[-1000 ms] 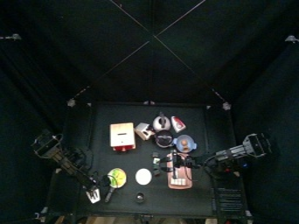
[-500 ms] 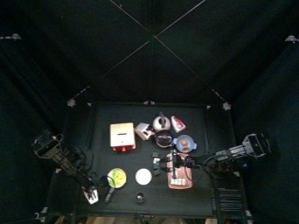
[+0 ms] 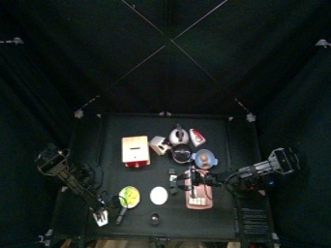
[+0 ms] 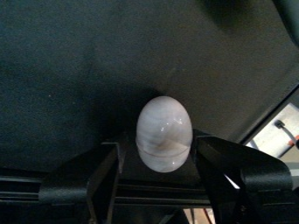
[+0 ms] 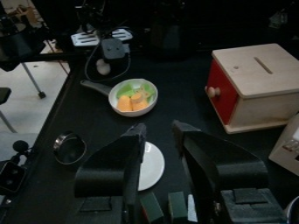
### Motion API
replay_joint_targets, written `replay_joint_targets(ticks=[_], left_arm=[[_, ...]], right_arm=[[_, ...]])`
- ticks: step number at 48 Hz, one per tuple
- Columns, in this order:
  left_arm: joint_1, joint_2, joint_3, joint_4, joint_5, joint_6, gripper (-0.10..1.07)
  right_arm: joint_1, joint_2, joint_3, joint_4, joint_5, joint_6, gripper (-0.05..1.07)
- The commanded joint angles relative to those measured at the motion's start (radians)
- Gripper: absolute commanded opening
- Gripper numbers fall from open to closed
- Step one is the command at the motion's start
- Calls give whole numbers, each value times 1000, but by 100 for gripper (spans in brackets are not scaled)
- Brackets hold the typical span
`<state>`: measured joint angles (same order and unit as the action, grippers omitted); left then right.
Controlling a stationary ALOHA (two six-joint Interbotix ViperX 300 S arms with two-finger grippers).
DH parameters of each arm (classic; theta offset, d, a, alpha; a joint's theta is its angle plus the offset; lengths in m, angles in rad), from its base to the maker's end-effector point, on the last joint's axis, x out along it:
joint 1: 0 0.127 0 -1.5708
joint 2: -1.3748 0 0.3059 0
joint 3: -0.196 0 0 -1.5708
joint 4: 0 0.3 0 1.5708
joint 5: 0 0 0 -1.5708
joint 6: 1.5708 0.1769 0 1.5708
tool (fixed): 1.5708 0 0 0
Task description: Grab egg
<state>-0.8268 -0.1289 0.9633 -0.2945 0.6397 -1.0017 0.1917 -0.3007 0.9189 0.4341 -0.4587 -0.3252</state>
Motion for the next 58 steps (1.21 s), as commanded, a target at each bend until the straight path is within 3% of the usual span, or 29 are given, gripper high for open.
replay_joint_targets(ticks=[1,20,35,46,58], left_arm=[[9,2,-12,15,-3,2,86],[32,-11,-28,83,5,2,74],[66,-98,-89,175,115,-2,74],[94,-179,-107,213,130,3,74],[218,-305,-121,242,124,6,74]], right_arm=[[-3,-11,-23,-2,-3,0,72],[0,-11,-21,-2,-3,2,72],[20,-43,-15,-14,3,0,72],[21,-48,-12,-12,5,2,72],[29,-51,-35,2,3,3,72]])
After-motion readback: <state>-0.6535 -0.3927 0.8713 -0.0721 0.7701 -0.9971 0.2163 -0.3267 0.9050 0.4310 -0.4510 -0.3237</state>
